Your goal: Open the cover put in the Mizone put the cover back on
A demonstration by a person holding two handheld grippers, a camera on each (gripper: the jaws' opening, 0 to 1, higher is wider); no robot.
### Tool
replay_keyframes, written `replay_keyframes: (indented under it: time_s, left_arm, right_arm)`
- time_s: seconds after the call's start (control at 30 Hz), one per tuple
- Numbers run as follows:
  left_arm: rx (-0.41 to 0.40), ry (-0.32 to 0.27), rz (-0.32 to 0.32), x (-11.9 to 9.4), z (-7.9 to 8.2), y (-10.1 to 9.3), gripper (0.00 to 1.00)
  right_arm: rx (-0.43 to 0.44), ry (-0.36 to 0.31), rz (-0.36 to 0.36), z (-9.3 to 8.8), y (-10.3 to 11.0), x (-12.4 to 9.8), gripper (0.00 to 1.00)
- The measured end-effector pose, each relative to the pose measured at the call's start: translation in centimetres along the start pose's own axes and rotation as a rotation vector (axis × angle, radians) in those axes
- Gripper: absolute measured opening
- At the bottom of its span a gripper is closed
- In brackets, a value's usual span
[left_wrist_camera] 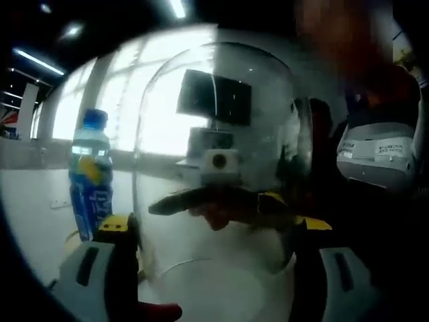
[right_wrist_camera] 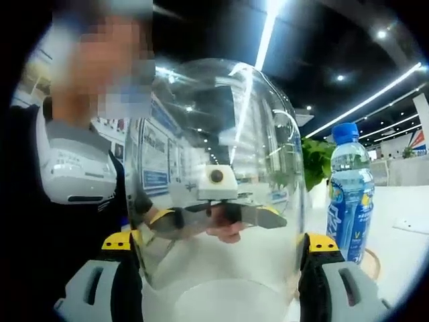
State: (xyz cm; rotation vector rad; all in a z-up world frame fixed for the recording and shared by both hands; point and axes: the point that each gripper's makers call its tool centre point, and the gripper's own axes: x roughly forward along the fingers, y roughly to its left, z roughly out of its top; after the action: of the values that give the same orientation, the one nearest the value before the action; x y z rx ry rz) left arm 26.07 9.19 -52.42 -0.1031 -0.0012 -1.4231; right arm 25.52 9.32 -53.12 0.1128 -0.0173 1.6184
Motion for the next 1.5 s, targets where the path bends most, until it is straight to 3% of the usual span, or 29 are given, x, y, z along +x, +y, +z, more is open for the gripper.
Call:
replay_keyframes:
  time_s: [0.57, 0.83, 1.17, 1.4, 1.5]
  left_arm:
    - [-0.006, -0.028, 0.026, 0.4, 0.3, -0.8, 0.85]
    - [0.017, -0.042, 0.037, 0.8, 1.5, -1.5, 0.85]
    - [-0.002, -0.005, 0.037, 1.6, 2.0, -1.7, 0.85]
    - [-0.024, -0.04, 0.042, 2.1, 4.6, -2.2, 0.85]
    - [-0.025, -0.034, 0.044, 2.4, 5.8, -2.5, 0.85]
  right_arm:
    - [0.009, -0.001, 0.027, 0.3, 0.8, -0.2, 0.9]
    - [-0.009, -0.033, 0.037, 1.3, 1.5, -0.6, 0.9]
    - [0.011, -0.038, 0.032, 2.3, 1.7, -1.2, 0.9]
    - [0.039, -0.102, 0.024, 4.9, 2.0, -1.5, 0.9]
    - [0.037, -0.101, 0.025, 6.3, 2.3, -1.5, 0.9]
